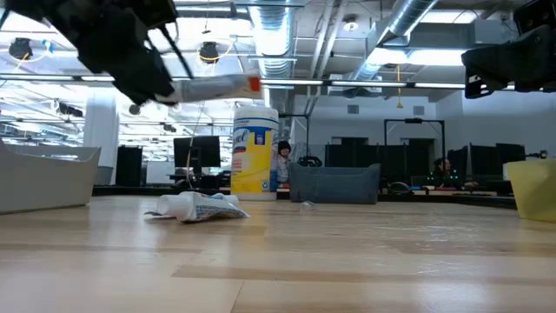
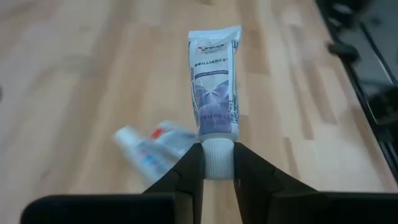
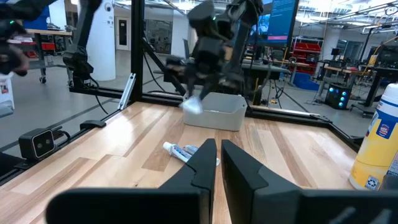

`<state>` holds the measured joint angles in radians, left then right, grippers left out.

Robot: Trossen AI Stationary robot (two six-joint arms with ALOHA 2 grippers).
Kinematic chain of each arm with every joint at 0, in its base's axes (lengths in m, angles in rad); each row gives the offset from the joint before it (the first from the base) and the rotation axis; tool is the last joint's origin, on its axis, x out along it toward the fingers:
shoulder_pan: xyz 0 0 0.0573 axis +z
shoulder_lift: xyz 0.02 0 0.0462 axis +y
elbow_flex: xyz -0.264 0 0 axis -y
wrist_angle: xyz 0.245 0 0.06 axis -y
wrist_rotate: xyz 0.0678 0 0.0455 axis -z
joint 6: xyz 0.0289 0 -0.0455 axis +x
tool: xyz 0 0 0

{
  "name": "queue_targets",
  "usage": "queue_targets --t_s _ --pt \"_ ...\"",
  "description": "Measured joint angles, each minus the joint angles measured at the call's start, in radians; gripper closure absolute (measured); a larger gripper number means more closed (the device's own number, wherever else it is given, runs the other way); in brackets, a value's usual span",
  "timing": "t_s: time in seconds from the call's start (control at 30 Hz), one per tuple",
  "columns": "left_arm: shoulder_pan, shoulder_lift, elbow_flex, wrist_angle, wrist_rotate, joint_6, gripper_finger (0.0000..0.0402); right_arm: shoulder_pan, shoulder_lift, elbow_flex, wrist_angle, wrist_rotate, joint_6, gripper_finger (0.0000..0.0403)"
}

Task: Pick & Place Travel size toiletries
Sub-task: Put the white toothpaste into the gray bin

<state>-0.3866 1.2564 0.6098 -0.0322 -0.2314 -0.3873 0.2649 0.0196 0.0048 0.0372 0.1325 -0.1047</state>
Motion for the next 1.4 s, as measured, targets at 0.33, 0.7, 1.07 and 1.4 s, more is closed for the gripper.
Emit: queue_targets --t_s 0.33,0.7,1.07,1.4 --pt "-0.002 -0.335 0.0 -0.454 -0.102 -0.531 0.0347 0.0 0.0 0.0 0.0 0.0 0.0 0.0386" --pt "-0.002 -0.454 0.0 -0.702 0.143 -0.952 0.0347 0.0 0.0 0.0 0.0 0.0 0.0 0.0386" --pt "0.006 -0.478 0.099 -0.711 0.255 -1.055 0.0346 0.0 0.0 0.0 0.0 0.0 0.0 0.0386" --pt "0.035 -0.478 0.295 -0.93 0.389 -1.066 0.0345 0.0 0.0 0.0 0.0 0.0 0.0 0.0386"
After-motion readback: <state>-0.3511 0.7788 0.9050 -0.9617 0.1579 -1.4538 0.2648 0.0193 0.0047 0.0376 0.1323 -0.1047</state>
